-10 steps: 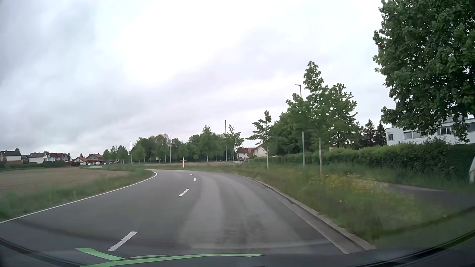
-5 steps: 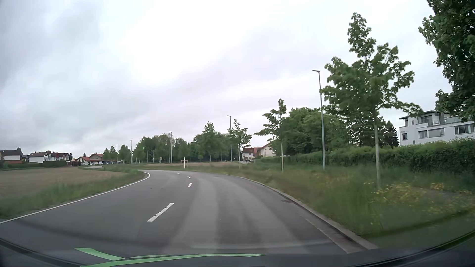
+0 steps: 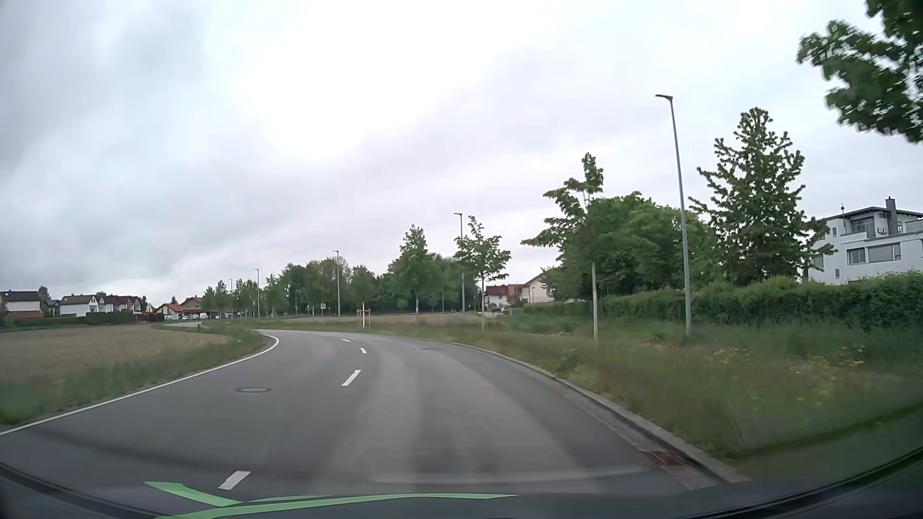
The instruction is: Follow the waypoints while adhering to traffic rules and regulations
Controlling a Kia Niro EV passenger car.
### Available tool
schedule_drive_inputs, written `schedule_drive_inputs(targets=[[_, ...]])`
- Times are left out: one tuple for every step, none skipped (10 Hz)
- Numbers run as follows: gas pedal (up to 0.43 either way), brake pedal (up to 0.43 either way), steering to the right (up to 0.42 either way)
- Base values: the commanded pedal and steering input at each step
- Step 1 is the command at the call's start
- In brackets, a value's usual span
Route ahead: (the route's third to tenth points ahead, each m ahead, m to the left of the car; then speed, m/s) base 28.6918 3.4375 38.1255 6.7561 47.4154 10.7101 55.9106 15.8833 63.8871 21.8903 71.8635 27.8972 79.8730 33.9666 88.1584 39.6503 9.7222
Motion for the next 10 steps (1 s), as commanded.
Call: schedule_drive_inputs(targets=[[0.059, 0.0, -0.028], [0.059, 0.0, -0.028], [0.059, 0.0, -0.029], [0.059, 0.0, -0.03], [0.059, 0.0, -0.032], [0.059, 0.0, -0.032], [0.059, 0.0, -0.033], [0.059, 0.0, -0.036], [0.059, 0.0, -0.039], [0.059, 0.0, -0.042]])
